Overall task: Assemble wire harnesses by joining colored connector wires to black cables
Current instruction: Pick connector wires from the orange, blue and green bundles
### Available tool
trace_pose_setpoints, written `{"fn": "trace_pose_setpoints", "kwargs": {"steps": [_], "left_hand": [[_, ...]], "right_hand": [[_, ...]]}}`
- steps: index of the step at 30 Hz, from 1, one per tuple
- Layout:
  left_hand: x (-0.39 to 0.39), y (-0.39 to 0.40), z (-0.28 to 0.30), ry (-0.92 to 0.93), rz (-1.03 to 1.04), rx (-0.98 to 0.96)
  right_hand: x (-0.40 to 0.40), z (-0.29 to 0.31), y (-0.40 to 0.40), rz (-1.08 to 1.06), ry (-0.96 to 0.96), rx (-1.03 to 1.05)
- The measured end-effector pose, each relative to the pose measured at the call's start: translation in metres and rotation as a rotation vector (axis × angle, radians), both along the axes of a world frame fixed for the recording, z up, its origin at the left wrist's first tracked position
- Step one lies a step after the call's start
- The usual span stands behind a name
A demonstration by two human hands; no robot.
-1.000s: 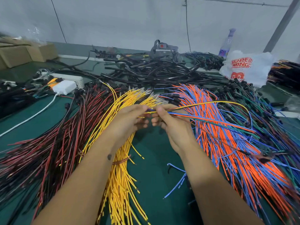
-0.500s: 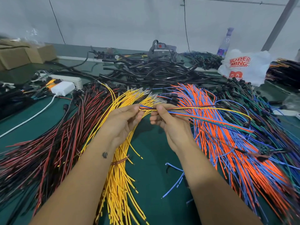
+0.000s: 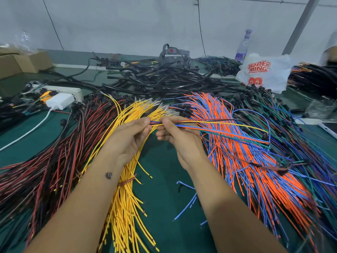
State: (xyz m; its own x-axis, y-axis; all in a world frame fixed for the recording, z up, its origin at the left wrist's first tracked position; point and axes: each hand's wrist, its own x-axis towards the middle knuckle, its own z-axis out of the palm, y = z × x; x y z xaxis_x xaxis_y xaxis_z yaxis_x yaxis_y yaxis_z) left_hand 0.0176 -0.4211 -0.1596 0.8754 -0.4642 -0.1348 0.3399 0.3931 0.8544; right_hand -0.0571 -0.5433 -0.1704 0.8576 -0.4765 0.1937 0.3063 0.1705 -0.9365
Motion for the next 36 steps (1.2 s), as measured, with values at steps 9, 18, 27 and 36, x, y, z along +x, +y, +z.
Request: {"fn": "trace_pose_setpoints", "kwargs": {"steps": [9, 18, 27, 36], "left_hand": [[0.001, -0.001, -0.002, 0.094, 0.054, -0.049], [0.004, 0.011, 0.0, -0.202, -0.106, 0.085], [0.004, 0.009, -0.004, -0.332, -0.013, 0.104], [0.005, 0.002, -0.011, -0.349, 0.072, 0.093]], "right_hand": [[0.003, -0.002, 0.003, 0.013, 0.058, -0.053], [-0.001, 0.002, -0.002, 0.043, 0.028, 0.07], [-0.002, 0.003, 0.0, 0.07, 0.051, 0.055], [0.0, 0.001, 0.001, -0.036, 0.098, -0.083]]}}
